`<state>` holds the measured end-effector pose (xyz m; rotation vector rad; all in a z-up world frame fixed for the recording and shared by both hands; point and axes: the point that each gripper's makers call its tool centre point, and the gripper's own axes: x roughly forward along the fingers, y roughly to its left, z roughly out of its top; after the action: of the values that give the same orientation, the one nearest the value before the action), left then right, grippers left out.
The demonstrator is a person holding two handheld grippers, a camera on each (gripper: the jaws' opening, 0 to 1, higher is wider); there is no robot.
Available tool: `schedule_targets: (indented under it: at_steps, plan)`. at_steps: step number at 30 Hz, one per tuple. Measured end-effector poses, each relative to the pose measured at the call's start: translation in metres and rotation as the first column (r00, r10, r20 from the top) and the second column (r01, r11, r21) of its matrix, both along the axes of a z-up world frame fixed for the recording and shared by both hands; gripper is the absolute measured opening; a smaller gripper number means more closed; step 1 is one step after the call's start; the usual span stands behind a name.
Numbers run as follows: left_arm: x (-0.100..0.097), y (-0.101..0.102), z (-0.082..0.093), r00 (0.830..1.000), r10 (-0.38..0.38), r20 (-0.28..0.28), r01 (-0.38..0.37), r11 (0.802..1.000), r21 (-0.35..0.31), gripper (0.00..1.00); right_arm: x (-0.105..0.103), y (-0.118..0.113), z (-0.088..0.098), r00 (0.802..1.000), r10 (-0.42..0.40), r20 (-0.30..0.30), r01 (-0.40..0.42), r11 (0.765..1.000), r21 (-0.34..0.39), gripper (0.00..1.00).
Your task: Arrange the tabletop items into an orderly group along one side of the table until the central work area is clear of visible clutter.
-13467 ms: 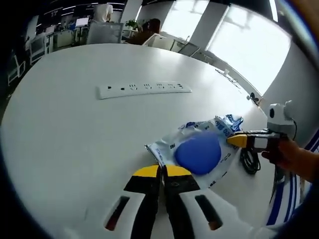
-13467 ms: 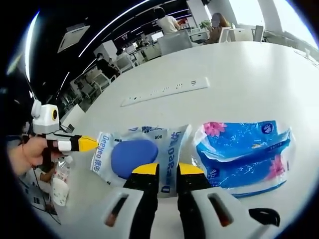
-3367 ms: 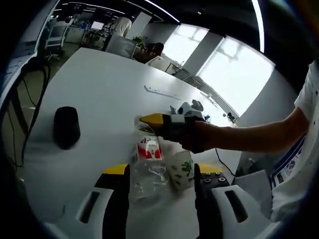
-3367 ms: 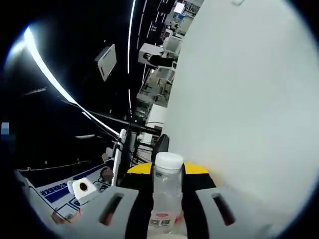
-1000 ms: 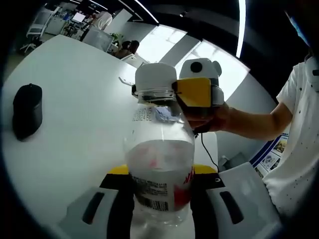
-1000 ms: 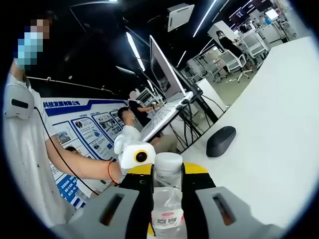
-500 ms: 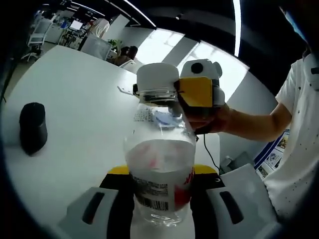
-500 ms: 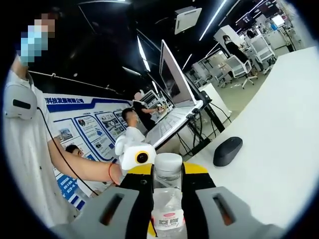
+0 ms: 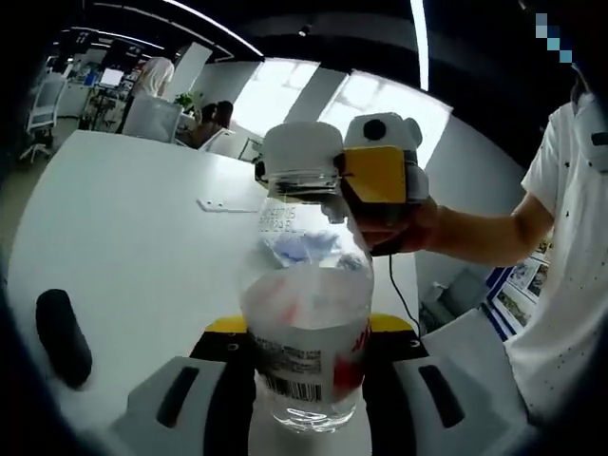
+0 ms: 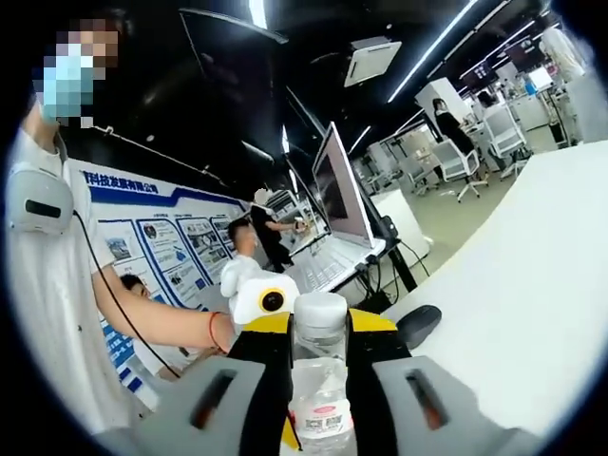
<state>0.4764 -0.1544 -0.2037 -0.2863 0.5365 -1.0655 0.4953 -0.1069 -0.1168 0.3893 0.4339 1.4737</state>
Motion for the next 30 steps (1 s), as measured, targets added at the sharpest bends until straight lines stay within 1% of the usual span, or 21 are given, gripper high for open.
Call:
schedule_targets:
  at_steps: [6, 11, 13, 14, 17, 19, 23, 27, 30]
  plan:
    - [0.014, -0.024, 0.022, 0.996, -0.061, 0.071, 0.060, 0.998, 0.023, 0.42, 0.010, -0.026, 0.024, 0.997, -0.047, 0.066, 0.047, 0.999, 0.000, 0.18]
    - [0.022, -0.044, 0.036, 0.990, -0.091, 0.110, 0.089, 0.996, 0.024, 0.43, 0.017, -0.047, 0.040, 0.991, -0.083, 0.109, 0.084, 0.996, -0.002, 0.18]
    - [0.026, -0.052, 0.041, 0.987, -0.103, 0.121, 0.101, 0.995, 0.022, 0.43, 0.020, -0.053, 0.043, 0.989, -0.092, 0.114, 0.093, 0.996, -0.004, 0.18]
    - [0.029, -0.057, 0.044, 0.986, -0.108, 0.129, 0.107, 0.994, 0.018, 0.43, 0.023, -0.059, 0.047, 0.987, -0.102, 0.124, 0.104, 0.995, -0.008, 0.18]
    - [0.036, -0.067, 0.049, 0.982, -0.117, 0.148, 0.117, 0.993, 0.010, 0.43, 0.029, -0.069, 0.053, 0.983, -0.116, 0.145, 0.119, 0.993, -0.013, 0.18]
    - [0.042, -0.072, 0.052, 0.981, -0.125, 0.151, 0.125, 0.992, 0.004, 0.43, 0.035, -0.077, 0.056, 0.980, -0.125, 0.152, 0.129, 0.992, -0.014, 0.18]
    - [0.055, -0.084, 0.059, 0.972, -0.150, 0.183, 0.149, 0.989, 0.021, 0.43, 0.047, -0.088, 0.062, 0.972, -0.147, 0.181, 0.152, 0.988, -0.016, 0.18]
    - [0.069, -0.093, 0.063, 0.963, -0.171, 0.208, 0.169, 0.985, 0.025, 0.43, 0.060, -0.095, 0.066, 0.963, -0.162, 0.215, 0.171, 0.985, -0.023, 0.18]
    - [0.080, -0.096, 0.062, 0.959, -0.178, 0.219, 0.175, 0.984, 0.032, 0.43, 0.070, -0.097, 0.066, 0.956, -0.165, 0.242, 0.178, 0.983, -0.033, 0.18]
